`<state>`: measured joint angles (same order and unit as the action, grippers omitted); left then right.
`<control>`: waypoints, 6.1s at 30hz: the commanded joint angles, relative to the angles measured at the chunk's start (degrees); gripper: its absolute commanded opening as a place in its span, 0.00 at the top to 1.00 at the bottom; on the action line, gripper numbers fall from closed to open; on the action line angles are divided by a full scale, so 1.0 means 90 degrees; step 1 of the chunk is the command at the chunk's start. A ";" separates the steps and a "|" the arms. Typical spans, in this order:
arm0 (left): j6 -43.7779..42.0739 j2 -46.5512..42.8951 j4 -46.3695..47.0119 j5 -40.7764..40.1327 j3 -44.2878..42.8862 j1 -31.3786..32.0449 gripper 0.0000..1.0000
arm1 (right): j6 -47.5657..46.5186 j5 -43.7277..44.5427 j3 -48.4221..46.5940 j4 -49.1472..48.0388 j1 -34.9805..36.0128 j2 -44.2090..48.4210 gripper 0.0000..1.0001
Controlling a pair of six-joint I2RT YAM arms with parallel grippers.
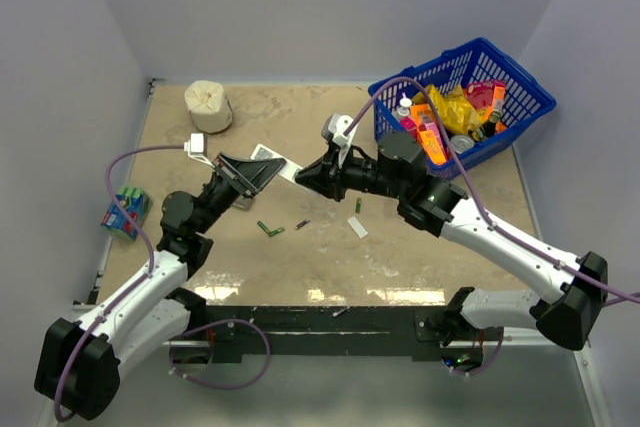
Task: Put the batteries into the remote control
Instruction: Load the battery into the remote control.
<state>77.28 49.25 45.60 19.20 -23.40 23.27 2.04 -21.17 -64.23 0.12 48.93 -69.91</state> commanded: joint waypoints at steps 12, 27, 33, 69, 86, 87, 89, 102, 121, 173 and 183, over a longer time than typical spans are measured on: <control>0.0037 -0.0268 0.0480 -0.0180 -0.0203 -0.0017 1.00 | 0.0115 -0.0099 0.0037 -0.0033 -0.0036 0.0209 0.84; 0.0027 -0.0277 0.0451 -0.0112 -0.0232 -0.0017 1.00 | 0.0046 -0.0119 -0.0149 0.0280 -0.0036 0.0073 0.75; 0.0017 -0.0287 0.0412 -0.0102 -0.0223 -0.0017 1.00 | 0.0046 -0.0099 -0.0149 0.0309 -0.0036 0.0092 0.73; -0.0481 -0.0082 -0.0272 0.0347 -0.0603 -0.0017 1.00 | -0.0637 -0.0050 -0.3303 0.4156 -0.0026 -0.1011 0.69; -0.0822 -0.0102 -0.0819 0.0318 -0.0828 -0.0017 1.00 | -0.0637 -0.0177 -0.3537 0.4147 0.0071 -0.1275 0.70; -0.0822 -0.0092 -0.0829 0.0318 -0.0828 -0.0017 1.00 | -0.0647 -0.0187 -0.3518 0.4156 0.0081 -0.1304 0.71; -0.0832 -0.0073 -0.0829 0.0318 -0.0838 -0.0017 1.00 | -0.0657 -0.0129 -0.3518 0.4186 0.0091 -0.1353 0.71; -0.0842 -0.0043 -0.0809 0.0347 -0.0887 -0.0017 1.00 | -0.0735 0.0047 -0.3381 0.4196 0.0091 -0.1480 0.75; -0.0334 -0.0072 -0.0263 0.0084 -0.0848 -0.0017 1.00 | -0.0979 -0.0128 -0.2425 0.3806 0.0091 -0.1285 0.91; -0.2716 -0.0540 -0.1061 0.0563 -0.1170 -0.0046 1.00 | -0.0618 0.0243 -0.2053 0.3981 0.0072 -0.1295 0.87; -0.3371 -0.0522 -0.1620 0.0249 -0.1062 -0.0056 1.00 | -0.0520 0.0155 -0.2483 0.4254 0.0052 -0.0729 0.68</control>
<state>50.15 44.88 28.99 22.79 -30.15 22.65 -3.11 -20.10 -83.02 35.59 49.54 -79.75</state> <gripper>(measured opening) 0.298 0.259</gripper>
